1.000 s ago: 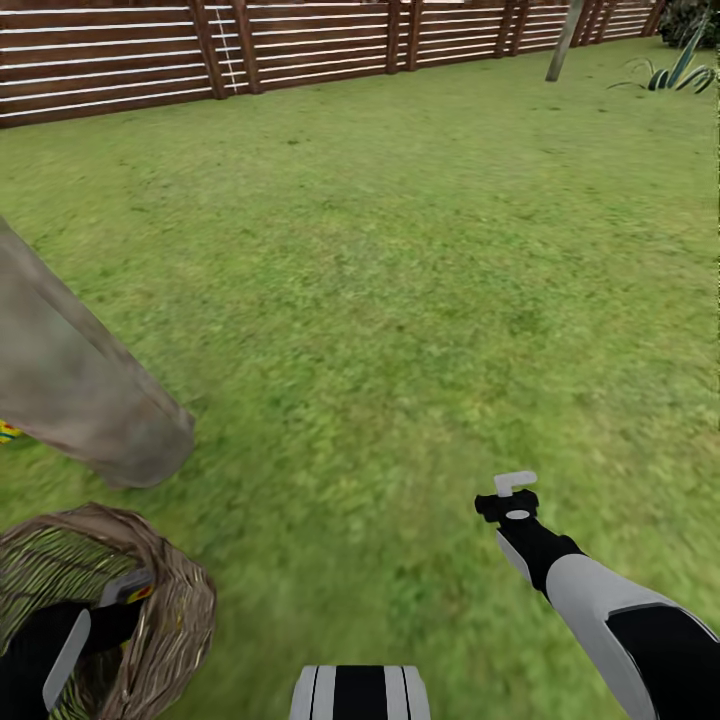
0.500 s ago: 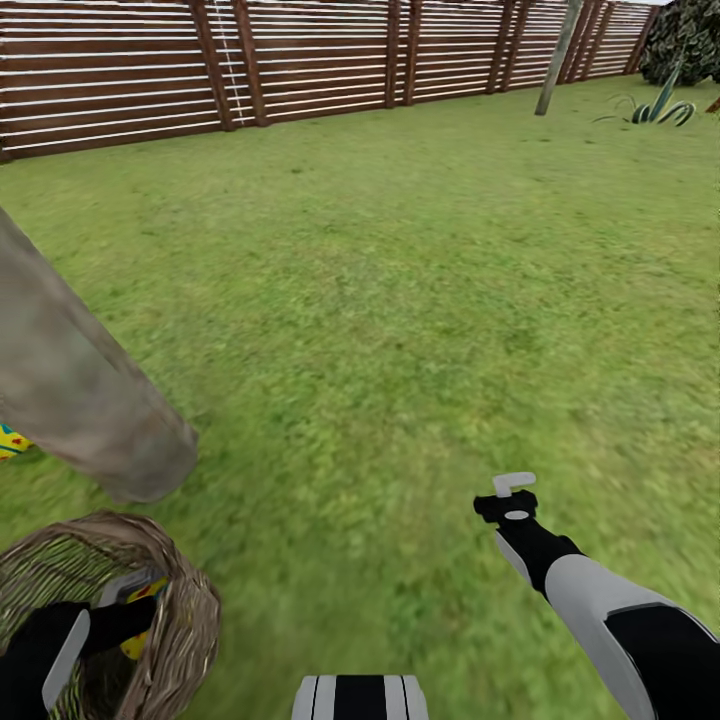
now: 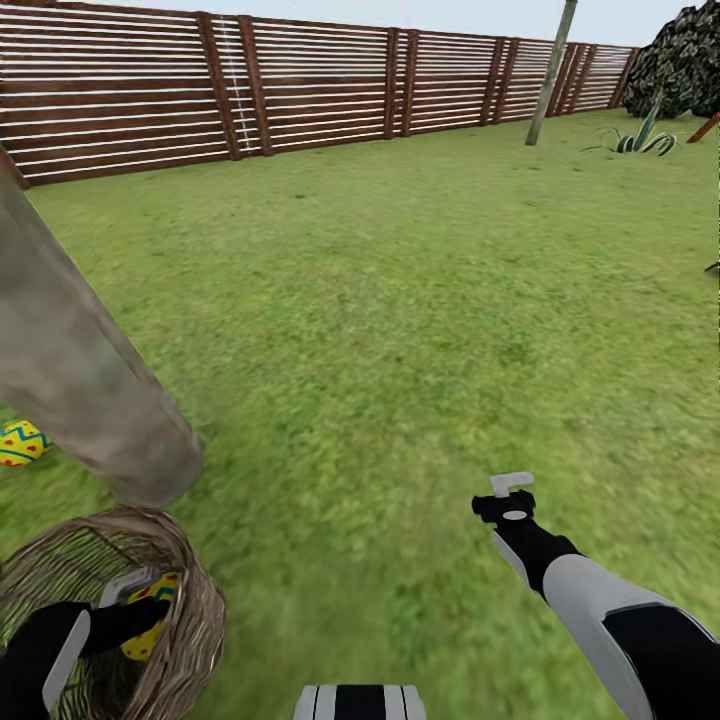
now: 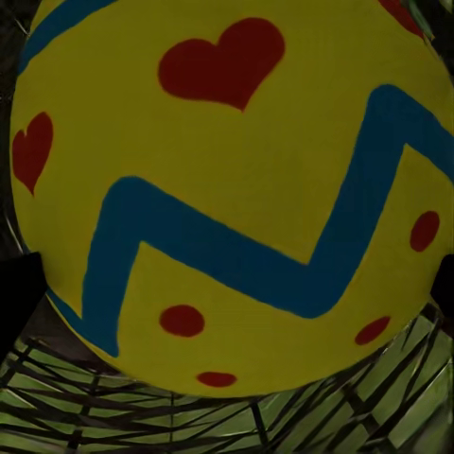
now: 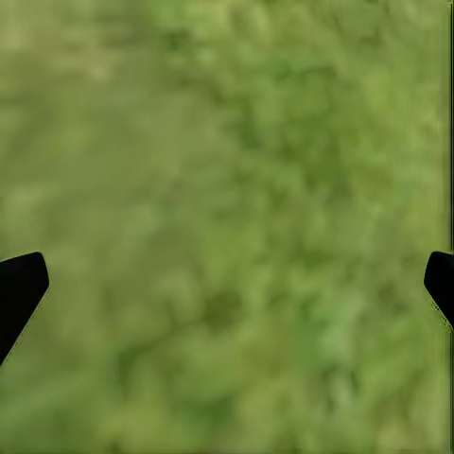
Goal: Take the three Easter eggs out of the wicker basket on the lawn in the garden, then place them on the lawn next to a single tree (choose any tree) so that all three eggs are next to the same tree and none are left in the basket.
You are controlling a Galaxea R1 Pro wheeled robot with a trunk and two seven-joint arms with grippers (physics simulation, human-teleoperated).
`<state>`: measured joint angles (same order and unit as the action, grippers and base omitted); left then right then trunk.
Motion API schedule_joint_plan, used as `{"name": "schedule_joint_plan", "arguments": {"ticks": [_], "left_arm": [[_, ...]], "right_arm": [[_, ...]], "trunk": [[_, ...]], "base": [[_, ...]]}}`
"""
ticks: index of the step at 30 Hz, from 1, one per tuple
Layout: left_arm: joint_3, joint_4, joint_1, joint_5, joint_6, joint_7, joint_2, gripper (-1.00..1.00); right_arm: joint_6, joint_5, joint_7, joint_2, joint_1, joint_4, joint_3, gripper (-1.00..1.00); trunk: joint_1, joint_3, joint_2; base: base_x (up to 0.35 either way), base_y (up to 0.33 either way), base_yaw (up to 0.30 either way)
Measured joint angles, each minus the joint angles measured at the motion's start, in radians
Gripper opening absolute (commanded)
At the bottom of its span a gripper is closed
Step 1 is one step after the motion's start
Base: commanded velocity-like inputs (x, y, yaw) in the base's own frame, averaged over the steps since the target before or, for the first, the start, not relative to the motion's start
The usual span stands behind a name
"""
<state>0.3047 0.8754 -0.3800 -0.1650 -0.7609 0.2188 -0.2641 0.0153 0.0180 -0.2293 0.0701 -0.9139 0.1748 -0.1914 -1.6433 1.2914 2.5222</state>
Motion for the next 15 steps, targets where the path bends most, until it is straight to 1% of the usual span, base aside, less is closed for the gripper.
{"name": "schedule_joint_plan", "arguments": {"ticks": [9,11,13,15], "left_arm": [[0.0,-0.005,0.0,0.0,0.0,0.0,0.0,-1.0],[0.0,-0.005,0.0,0.0,0.0,0.0,0.0,-1.0],[0.0,-0.005,0.0,0.004,0.0,-0.001,0.0,-1.0],[0.0,-0.005,0.0,0.004,0.0,-0.001,0.0,-1.0]], "right_arm": [[0.002,0.0,0.0,-0.005,0.0,-0.004,0.0,1.0],[0.021,0.001,0.0,-0.013,0.0,-0.009,-0.002,1.0],[0.07,0.002,-0.001,-0.028,0.0,-0.007,-0.021,1.0],[0.084,0.002,-0.003,-0.049,0.0,-0.008,-0.037,1.0]], "trunk": [[0.004,-0.035,-0.002],[0.005,-0.043,-0.003],[0.006,-0.05,-0.003],[0.007,-0.058,-0.004]], "base": [[0.0,0.0,0.0],[0.0,0.0,0.0],[0.0,0.0,0.0],[0.0,0.0,0.0]]}}
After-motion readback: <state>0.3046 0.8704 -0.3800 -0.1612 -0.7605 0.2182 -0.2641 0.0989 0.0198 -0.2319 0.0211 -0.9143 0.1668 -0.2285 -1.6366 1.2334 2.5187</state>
